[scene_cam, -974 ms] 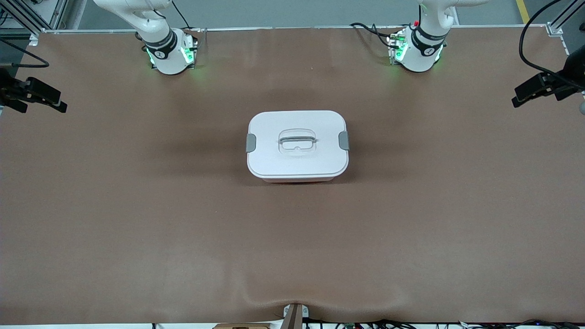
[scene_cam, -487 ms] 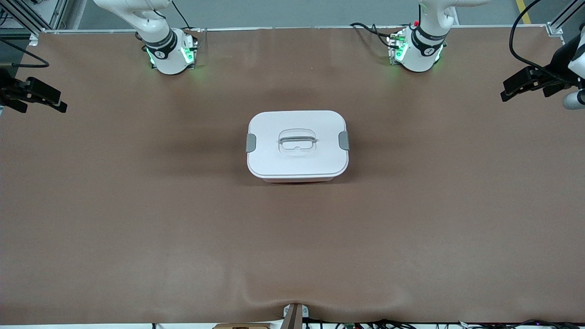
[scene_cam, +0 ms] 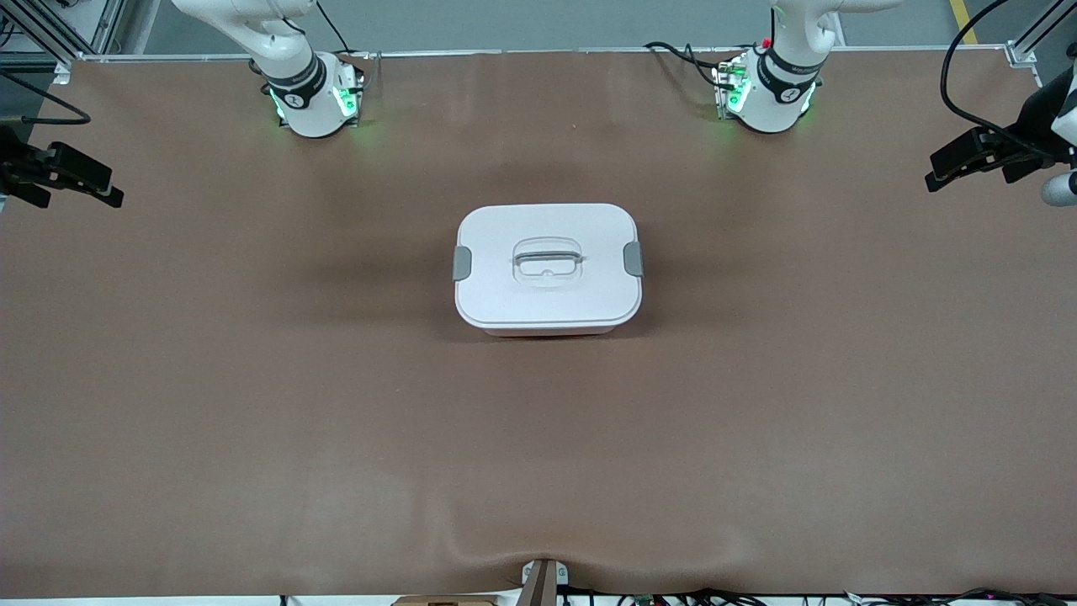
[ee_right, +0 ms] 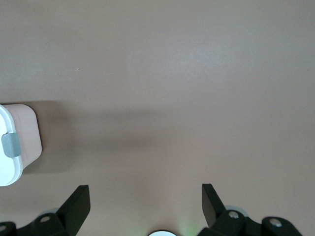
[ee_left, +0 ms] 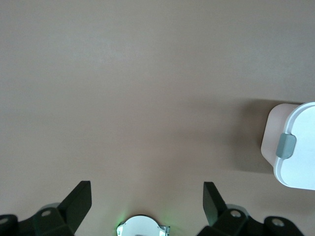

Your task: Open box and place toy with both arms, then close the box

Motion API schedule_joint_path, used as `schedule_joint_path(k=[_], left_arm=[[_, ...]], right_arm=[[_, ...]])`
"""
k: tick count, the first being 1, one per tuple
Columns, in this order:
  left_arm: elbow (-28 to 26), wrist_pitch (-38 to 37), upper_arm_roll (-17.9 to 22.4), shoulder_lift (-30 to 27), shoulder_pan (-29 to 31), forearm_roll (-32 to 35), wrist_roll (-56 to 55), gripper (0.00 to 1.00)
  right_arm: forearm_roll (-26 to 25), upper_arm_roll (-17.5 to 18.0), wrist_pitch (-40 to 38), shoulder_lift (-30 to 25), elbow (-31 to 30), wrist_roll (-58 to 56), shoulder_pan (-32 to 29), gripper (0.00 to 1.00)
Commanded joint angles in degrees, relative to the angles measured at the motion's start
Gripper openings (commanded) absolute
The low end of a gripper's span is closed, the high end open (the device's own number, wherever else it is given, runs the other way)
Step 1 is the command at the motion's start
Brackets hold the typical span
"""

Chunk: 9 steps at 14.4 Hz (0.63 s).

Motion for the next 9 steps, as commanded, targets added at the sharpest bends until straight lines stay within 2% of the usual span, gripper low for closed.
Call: schedule_joint_path(k=[1,9], left_arm=[[0.3,0.6,1.0,0.2,0.4,-0.9,1.5,1.00],[0.1,1.5,1.8,0.8,0.0,-0.2,1.5,1.00]], right_arm=[[0.4,0.4,-0.5,0.0,0.6,0.3,-0.7,1.00],[0.4,0.3,-0.5,0.0,0.7,0.3,-0.8,1.00]])
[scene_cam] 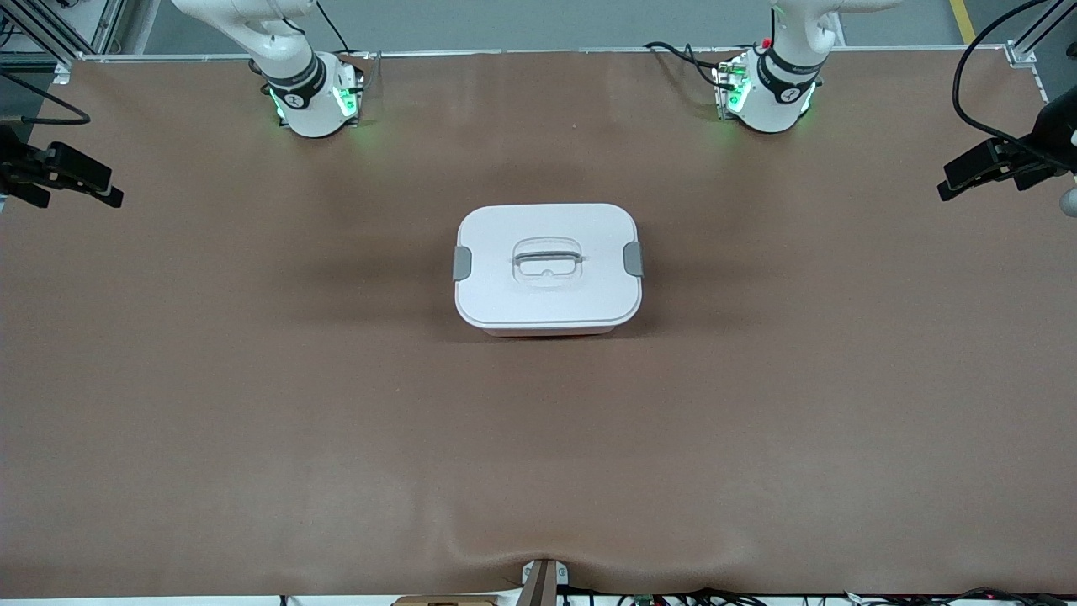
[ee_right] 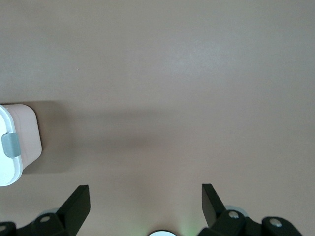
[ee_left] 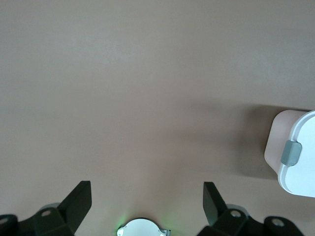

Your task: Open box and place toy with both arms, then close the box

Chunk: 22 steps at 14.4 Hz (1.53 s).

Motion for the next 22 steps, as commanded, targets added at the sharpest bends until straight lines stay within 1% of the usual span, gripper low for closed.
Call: schedule_joint_path(k=[1,6,17,22], left_arm=[[0.1,0.6,0.2,0.0,-0.1,-0.3,1.1,1.00],[0.4,0.6,-0.1,0.9,-0.4,-0.9,1.0,1.00],[0.3,0.2,-0.3,0.7,-0.1,-0.3,2.9,1.00],[0.1,0.2,-0.3,1.2,-0.5,-0.3,1.8,1.00]], right_arm=[[0.4,0.4,-0.5,0.0,0.7,0.3,-0.8,1.00],[0.4,0.3,-0.5,0.0,0.7,0.3,-0.8,1.00],[0.4,0.3,-0.5,0.0,0.7,0.3,-0.7,1.00],[0.4,0.3,-0.5,0.0,0.7,0.3,-0.7,1.00]])
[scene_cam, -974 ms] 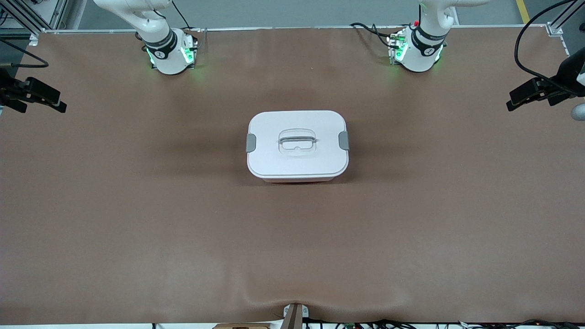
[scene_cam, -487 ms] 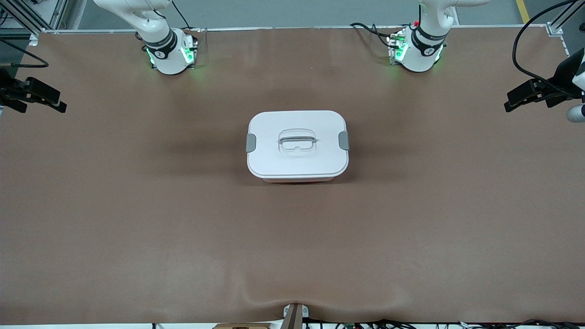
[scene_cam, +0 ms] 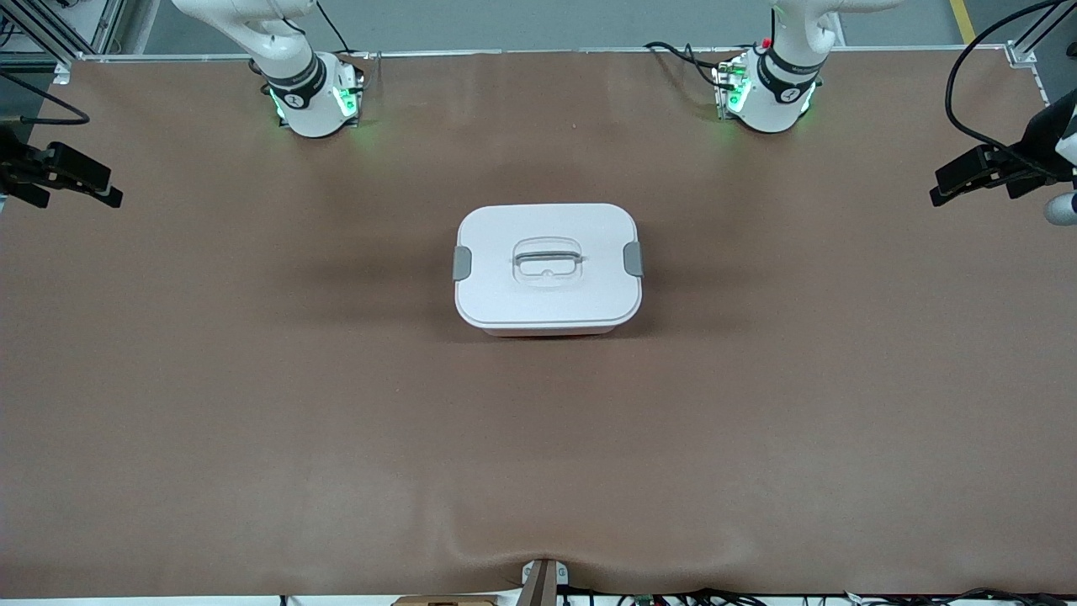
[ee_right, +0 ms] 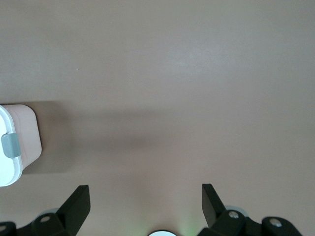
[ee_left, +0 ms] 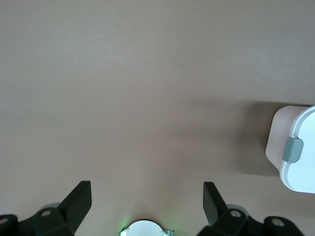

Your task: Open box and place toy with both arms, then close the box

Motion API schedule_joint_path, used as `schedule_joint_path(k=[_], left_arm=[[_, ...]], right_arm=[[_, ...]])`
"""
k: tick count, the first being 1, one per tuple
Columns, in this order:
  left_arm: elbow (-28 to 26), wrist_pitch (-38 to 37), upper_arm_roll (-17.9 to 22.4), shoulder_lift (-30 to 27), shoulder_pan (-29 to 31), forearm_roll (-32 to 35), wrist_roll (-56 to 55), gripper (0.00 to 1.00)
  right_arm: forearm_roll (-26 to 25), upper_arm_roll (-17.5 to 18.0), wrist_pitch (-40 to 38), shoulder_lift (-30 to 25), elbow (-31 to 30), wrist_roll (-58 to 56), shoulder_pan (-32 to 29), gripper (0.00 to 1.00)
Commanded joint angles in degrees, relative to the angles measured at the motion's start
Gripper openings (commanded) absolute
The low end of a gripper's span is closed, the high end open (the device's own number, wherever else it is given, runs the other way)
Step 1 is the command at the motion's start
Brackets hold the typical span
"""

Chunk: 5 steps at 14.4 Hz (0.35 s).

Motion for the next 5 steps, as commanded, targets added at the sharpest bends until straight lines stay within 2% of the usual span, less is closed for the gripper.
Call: schedule_joint_path(k=[1,5], left_arm=[[0.4,-0.1,0.0,0.6,-0.4,-0.3,0.2,1.00],[0.5,-0.1,0.0,0.5,-0.4,-0.3,0.2,1.00]], right_arm=[[0.4,0.3,-0.5,0.0,0.7,0.3,-0.7,1.00],[0.4,0.3,-0.5,0.0,0.7,0.3,-0.7,1.00]])
